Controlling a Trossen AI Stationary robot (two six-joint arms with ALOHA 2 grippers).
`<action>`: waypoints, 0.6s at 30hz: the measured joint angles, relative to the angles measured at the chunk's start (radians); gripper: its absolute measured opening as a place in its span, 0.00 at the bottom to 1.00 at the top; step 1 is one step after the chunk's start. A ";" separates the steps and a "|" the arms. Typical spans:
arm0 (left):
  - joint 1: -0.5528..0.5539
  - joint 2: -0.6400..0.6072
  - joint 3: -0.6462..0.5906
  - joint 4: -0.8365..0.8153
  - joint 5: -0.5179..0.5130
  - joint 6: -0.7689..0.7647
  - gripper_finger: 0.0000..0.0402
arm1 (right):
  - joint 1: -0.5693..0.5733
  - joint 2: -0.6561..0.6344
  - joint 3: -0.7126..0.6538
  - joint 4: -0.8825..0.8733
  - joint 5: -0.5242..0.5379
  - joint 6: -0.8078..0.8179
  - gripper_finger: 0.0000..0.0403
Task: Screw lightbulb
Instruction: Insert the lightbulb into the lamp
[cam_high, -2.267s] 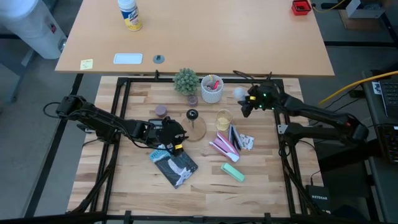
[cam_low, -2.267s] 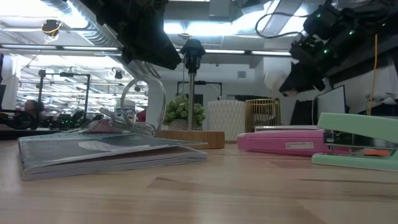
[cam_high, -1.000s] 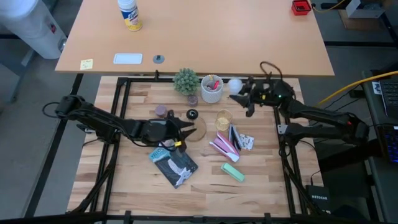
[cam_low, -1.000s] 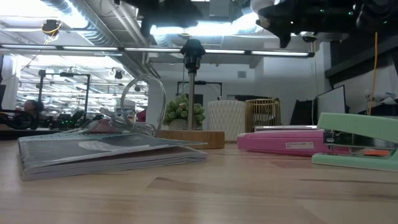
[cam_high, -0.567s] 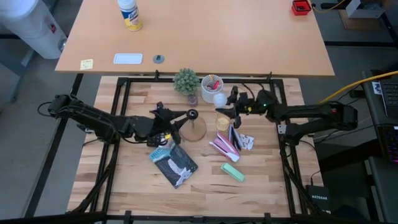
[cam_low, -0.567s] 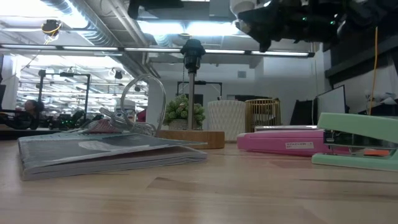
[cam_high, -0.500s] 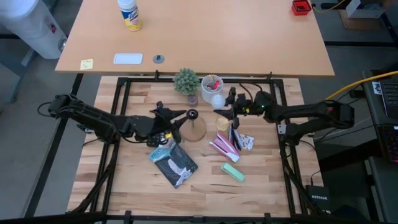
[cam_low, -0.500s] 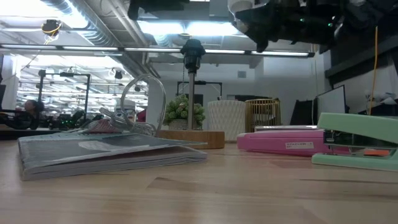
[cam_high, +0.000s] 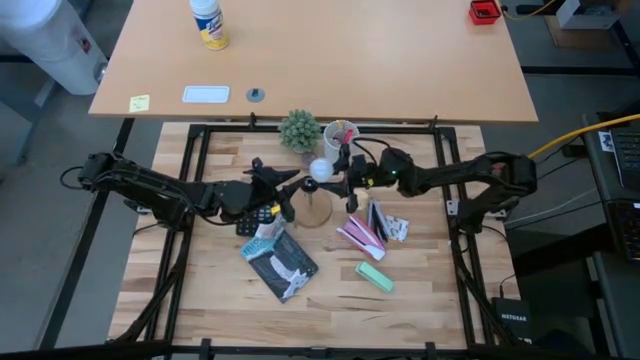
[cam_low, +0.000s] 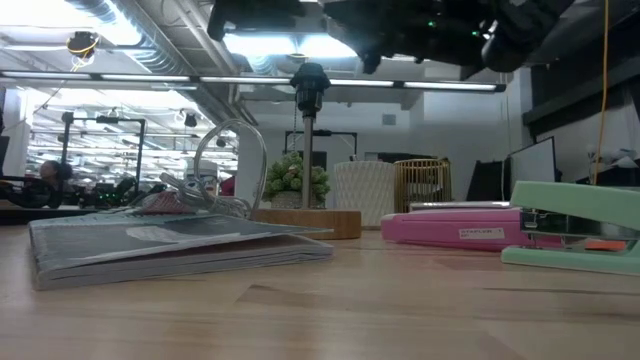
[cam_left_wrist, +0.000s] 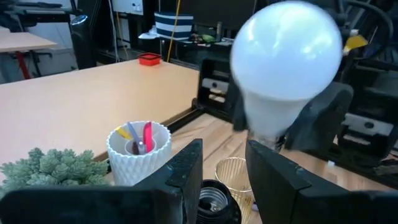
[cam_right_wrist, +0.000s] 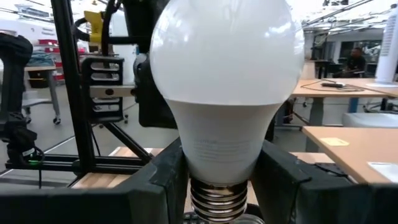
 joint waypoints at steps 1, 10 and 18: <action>0.000 0.000 0.000 0.000 0.000 0.002 0.28 | 0.000 0.013 0.008 -0.001 -0.005 0.000 0.37; 0.000 -0.002 0.000 -0.002 -0.001 0.006 0.28 | -0.001 0.072 0.022 0.001 -0.006 -0.037 0.37; 0.000 -0.002 0.000 -0.003 -0.004 0.008 0.28 | -0.001 0.097 0.022 0.008 0.027 -0.082 0.37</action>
